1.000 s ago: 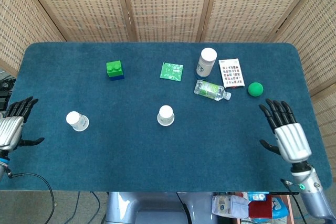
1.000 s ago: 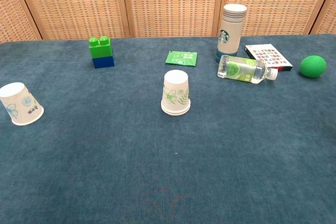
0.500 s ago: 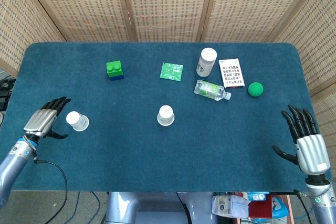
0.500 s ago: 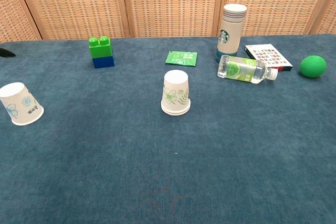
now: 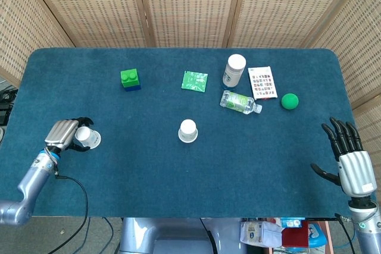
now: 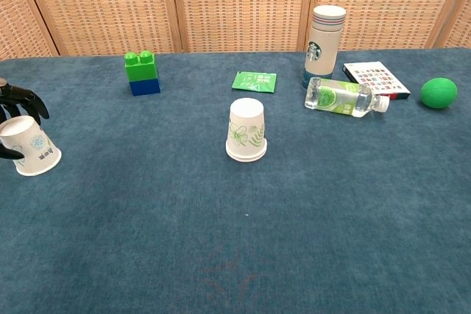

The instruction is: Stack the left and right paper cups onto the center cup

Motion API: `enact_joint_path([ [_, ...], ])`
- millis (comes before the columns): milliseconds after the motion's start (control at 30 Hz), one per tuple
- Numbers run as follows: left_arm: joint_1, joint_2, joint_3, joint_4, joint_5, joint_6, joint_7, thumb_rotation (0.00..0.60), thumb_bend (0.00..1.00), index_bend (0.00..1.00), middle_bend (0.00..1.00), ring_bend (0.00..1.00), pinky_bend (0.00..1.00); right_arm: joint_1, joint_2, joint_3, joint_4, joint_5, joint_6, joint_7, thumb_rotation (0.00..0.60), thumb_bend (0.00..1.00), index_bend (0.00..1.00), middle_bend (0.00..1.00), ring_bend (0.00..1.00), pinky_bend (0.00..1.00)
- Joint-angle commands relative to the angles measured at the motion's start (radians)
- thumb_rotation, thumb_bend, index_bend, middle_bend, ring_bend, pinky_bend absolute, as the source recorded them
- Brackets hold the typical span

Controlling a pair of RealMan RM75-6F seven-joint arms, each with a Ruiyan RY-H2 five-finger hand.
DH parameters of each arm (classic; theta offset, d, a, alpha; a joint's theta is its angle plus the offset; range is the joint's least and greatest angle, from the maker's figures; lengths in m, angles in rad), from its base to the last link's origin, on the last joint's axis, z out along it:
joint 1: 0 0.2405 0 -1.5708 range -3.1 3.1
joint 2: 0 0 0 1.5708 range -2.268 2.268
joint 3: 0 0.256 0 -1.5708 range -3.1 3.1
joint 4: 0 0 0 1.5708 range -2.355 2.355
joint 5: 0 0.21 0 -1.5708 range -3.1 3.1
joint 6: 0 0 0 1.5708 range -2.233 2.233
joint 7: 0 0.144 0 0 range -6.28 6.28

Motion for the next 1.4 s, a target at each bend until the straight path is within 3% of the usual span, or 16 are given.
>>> enact_joint_path([
  [33, -0.003, -0.021, -0.005, 0.016, -0.005, 0.022, 0.022, 0.600, 0.21, 0.41, 0.43, 0.43, 0.42, -0.004, -0.001, 0.006, 0.001, -0.004, -0.004, 0.001, 0.600, 0.00, 0.01, 0.00, 0.00, 0.00],
  [367, 0.017, -0.028, -0.030, -0.006, -0.024, 0.103, 0.036, 0.600, 0.26, 0.45, 0.48, 0.48, 0.44, -0.014, -0.005, 0.024, -0.002, -0.018, -0.017, -0.003, 0.600, 0.00, 0.01, 0.00, 0.00, 0.00],
  [700, -0.012, 0.135, -0.113, -0.313, 0.204, 0.340, -0.024, 0.600, 0.26, 0.45, 0.48, 0.48, 0.42, -0.019, -0.004, 0.043, -0.006, -0.026, -0.033, -0.009, 0.600, 0.00, 0.01, 0.00, 0.00, 0.00],
  [833, -0.094, 0.154, -0.155, -0.399, 0.213, 0.278, 0.023, 0.600, 0.26, 0.45, 0.48, 0.48, 0.41, -0.021, -0.005, 0.049, -0.006, -0.029, -0.039, -0.012, 0.600, 0.00, 0.01, 0.00, 0.00, 0.00],
  [1000, -0.227, 0.131, -0.180, -0.446, 0.145, 0.104, 0.135, 0.600, 0.26, 0.45, 0.48, 0.48, 0.39, -0.025, -0.006, 0.059, -0.002, -0.024, -0.047, -0.012, 0.600, 0.00, 0.01, 0.00, 0.00, 0.00],
  [1167, -0.327, 0.038, -0.199, -0.419, 0.026, 0.008, 0.247, 0.600, 0.26, 0.45, 0.48, 0.48, 0.39, -0.027, -0.007, 0.069, 0.010, -0.008, -0.062, -0.005, 0.600, 0.00, 0.01, 0.00, 0.00, 0.00],
  [1400, -0.420, -0.084, -0.202, -0.340, -0.113, -0.037, 0.363, 0.600, 0.26, 0.45, 0.48, 0.48, 0.37, -0.033, -0.007, 0.081, 0.022, 0.005, -0.070, 0.007, 0.600, 0.00, 0.01, 0.00, 0.00, 0.00],
])
